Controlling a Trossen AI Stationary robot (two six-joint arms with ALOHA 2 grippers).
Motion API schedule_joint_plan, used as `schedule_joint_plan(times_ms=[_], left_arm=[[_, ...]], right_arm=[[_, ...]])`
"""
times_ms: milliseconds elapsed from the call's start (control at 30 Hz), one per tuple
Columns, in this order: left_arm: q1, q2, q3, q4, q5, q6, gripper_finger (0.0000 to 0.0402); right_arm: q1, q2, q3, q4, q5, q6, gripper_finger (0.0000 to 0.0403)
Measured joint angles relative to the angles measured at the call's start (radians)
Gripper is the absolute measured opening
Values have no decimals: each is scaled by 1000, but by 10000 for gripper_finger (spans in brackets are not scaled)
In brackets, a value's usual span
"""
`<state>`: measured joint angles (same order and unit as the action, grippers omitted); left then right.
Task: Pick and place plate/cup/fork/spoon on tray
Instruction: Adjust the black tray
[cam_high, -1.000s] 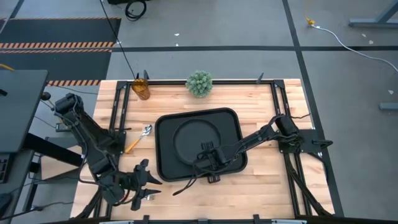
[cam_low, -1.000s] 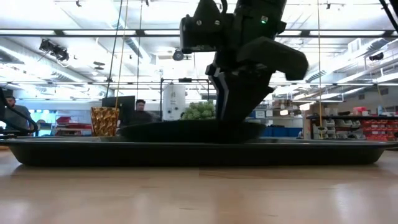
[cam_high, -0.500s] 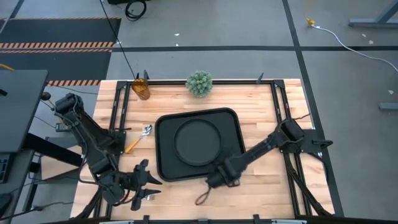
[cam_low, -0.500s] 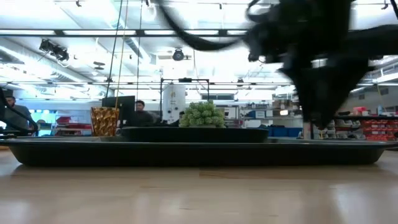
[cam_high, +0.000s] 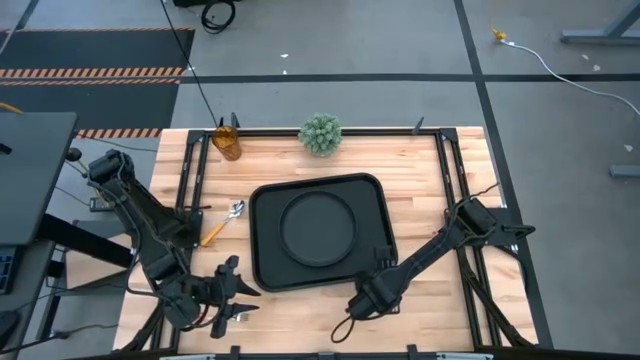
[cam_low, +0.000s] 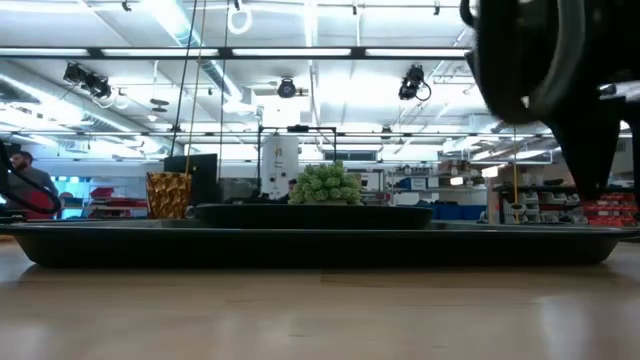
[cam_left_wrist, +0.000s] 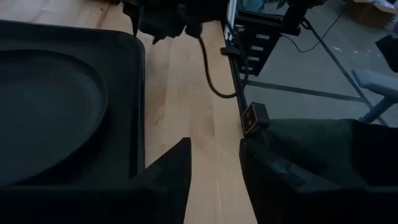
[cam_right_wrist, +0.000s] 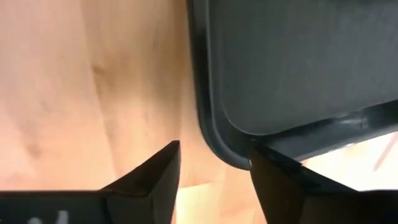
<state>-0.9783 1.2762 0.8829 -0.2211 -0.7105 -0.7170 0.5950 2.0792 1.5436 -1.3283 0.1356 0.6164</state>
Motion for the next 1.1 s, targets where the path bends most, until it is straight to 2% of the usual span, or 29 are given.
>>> schedule_joint_plan(times_ms=[200,433,800,1100], left_arm=[[0,0,0,0,0,-4,142],[0,0,0,0,0,-3,142],[0,0,0,0,-3,-4,142],[0,0,0,0,-4,-4,142]], right_arm=[[-3,0,-87,85,-8,-48,215],[-3,-3,-152,170,-10,-43,197],[3,1,-138,183,-216,10,155],[-9,2,-124,252,-167,64,153]])
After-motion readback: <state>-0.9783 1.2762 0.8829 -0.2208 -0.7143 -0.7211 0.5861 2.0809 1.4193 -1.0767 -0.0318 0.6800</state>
